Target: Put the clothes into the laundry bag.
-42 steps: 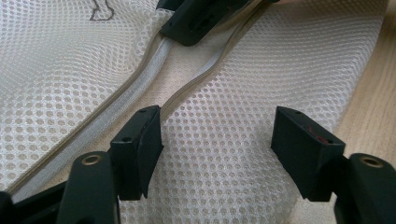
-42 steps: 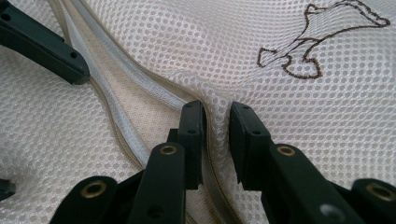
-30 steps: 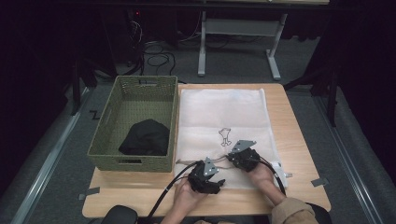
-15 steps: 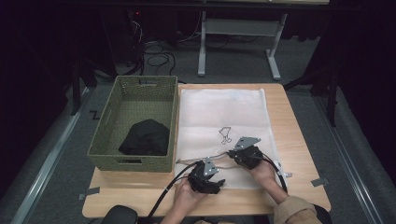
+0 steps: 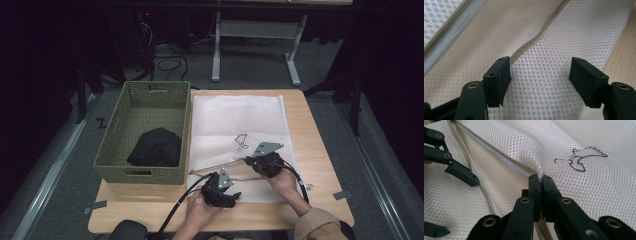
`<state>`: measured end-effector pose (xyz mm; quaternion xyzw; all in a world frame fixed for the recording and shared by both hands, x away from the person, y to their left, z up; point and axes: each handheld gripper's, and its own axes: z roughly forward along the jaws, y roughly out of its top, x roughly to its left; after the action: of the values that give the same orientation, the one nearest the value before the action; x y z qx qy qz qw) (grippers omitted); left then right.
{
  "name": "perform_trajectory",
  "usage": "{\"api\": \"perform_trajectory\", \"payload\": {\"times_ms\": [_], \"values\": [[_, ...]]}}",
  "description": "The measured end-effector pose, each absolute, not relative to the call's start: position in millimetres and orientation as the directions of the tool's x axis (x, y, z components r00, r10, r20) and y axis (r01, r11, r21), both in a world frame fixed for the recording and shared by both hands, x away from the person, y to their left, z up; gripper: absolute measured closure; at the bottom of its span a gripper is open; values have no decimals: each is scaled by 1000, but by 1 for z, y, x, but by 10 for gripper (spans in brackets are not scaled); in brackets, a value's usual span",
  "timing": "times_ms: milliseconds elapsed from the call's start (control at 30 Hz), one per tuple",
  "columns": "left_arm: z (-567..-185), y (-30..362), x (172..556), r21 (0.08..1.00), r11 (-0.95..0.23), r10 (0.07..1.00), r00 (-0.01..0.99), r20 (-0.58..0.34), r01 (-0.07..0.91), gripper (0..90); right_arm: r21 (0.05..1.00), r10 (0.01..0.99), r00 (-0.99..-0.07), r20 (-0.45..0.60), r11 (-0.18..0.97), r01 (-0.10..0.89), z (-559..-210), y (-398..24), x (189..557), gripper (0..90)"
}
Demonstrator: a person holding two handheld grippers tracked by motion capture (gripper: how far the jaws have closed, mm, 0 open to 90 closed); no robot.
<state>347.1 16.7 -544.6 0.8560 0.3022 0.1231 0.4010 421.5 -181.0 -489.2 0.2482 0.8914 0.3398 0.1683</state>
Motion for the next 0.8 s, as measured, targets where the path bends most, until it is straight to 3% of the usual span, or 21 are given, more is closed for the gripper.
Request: {"api": "perform_trajectory", "payload": {"times_ms": [800], "values": [[-545, 17, 347, 761, -495, 617, 787, -33, 420, 335, 713, 564, -819, -106, 618, 332, -471, -183, 424, 880]]}}
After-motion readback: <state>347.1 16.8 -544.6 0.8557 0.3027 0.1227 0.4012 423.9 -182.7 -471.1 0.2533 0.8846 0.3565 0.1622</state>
